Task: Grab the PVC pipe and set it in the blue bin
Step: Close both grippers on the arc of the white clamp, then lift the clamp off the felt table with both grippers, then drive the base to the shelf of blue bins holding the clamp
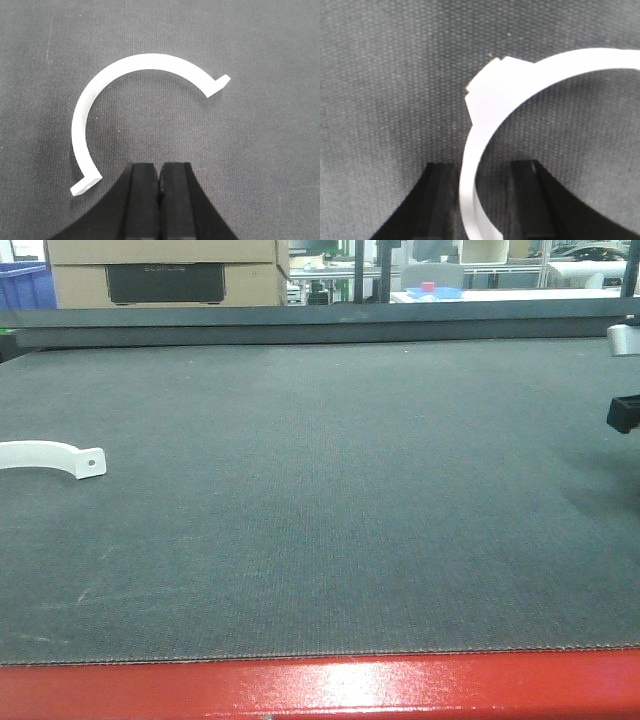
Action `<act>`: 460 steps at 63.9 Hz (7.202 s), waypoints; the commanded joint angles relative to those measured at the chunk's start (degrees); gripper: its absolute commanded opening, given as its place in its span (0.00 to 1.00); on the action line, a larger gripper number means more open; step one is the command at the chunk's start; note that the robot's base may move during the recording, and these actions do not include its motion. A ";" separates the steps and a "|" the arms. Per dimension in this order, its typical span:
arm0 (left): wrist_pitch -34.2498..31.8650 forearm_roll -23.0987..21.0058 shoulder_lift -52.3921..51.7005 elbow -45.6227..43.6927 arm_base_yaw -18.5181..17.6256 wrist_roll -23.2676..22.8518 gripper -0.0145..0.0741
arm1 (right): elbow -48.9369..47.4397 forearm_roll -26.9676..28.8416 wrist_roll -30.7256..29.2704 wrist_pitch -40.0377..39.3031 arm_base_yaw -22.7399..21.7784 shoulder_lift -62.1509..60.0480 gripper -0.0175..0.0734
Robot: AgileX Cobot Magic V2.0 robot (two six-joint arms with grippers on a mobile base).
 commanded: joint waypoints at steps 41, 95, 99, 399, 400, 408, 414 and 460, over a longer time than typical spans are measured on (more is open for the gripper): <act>16.34 5.27 16.88 -13.29 7.94 0.59 0.04 | -7.66 2.84 -0.29 10.59 0.02 -5.84 0.02; 9.46 5.94 40.47 -21.07 8.94 3.16 0.47 | -7.66 3.08 -0.58 9.79 0.02 -7.01 0.01; 9.68 5.94 40.91 -21.07 8.94 3.16 0.47 | -7.66 3.08 -0.58 9.79 0.02 -7.01 0.01; -31.49 4.56 -40.71 18.12 -3.54 -4.80 0.04 | 29.10 4.35 -6.14 -41.61 7.29 -77.63 0.01; -31.49 4.56 -40.71 18.12 -3.54 -4.80 0.04 | 29.10 4.35 -6.14 -41.61 7.29 -77.63 0.01; -31.49 4.56 -40.71 18.12 -3.54 -4.80 0.04 | 29.10 4.35 -6.14 -41.61 7.29 -77.63 0.01; -31.49 4.56 -40.71 18.12 -3.54 -4.80 0.04 | 29.10 4.35 -6.14 -41.61 7.29 -77.63 0.01; -31.49 4.56 -40.71 18.12 -3.54 -4.80 0.04 | 29.10 4.35 -6.14 -41.61 7.29 -77.63 0.01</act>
